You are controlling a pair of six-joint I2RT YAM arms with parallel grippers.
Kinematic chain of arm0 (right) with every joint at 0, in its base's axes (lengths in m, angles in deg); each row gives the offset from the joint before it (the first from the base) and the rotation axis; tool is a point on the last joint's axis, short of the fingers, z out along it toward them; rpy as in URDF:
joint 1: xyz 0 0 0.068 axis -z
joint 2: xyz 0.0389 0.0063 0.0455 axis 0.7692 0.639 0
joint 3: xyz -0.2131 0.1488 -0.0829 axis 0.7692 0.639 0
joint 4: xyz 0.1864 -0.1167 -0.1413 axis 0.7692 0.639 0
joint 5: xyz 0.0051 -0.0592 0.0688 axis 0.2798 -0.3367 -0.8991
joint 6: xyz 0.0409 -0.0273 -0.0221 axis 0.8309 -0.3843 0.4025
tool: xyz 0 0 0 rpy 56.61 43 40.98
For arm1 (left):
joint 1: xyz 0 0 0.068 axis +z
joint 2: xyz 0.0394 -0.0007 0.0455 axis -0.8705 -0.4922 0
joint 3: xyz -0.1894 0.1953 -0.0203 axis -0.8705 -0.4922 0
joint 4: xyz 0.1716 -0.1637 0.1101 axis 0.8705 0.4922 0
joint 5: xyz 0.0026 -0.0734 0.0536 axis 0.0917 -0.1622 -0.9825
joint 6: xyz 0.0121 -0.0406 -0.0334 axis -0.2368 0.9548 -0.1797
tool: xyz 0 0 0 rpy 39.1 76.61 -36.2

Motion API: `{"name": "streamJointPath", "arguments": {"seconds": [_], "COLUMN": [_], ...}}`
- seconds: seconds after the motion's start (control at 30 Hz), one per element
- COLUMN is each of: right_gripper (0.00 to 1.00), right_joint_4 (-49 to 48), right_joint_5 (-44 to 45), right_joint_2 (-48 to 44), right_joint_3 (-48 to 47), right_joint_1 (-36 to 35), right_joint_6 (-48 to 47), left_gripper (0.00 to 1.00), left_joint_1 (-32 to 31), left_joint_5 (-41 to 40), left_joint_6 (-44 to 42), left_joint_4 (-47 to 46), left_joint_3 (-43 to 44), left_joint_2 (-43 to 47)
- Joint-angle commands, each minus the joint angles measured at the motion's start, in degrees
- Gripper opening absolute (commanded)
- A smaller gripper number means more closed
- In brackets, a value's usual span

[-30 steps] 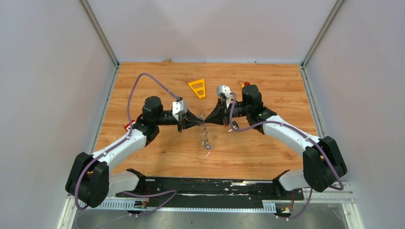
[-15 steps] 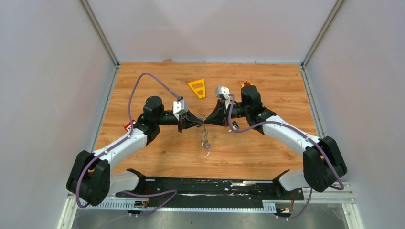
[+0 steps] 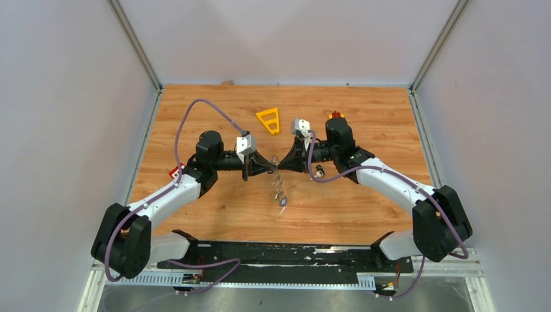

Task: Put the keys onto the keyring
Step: Adjust the keyring.

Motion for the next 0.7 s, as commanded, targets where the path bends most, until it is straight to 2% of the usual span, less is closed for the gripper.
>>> {"name": "streamJointPath", "arguments": {"seconds": [0.0,0.1,0.37,0.43,0.67], "right_gripper": [0.05,0.11,0.27,0.28,0.28], "right_joint_4": [0.61,2.85,7.49,9.54,11.5], "right_joint_5": [2.55,3.08,1.1,0.26,-1.26], "right_joint_2": [-0.72,-1.2,-2.45,-2.38,-2.07], "right_joint_3": [-2.36,-3.14,-4.95,-5.1,-5.54], "right_joint_1": [-1.59,-1.44,-0.92,-0.96,-0.94], "right_joint_6": [-2.83,-4.32,-8.95,-9.84,-11.42], "left_gripper": [0.0,0.0,0.0,0.0,0.0], "left_joint_1": [-1.1,-1.1,-1.1,-1.15,-1.48], "left_joint_5": [1.68,0.26,-5.75,-6.53,-9.06], "left_joint_6": [0.89,-1.91,-18.73,-20.75,-22.65], "left_joint_4": [-4.18,-1.77,23.7,27.7,32.68], "left_joint_3": [1.73,1.2,8.12,9.56,11.92], "left_joint_2": [0.51,1.64,3.61,3.62,3.39]}}
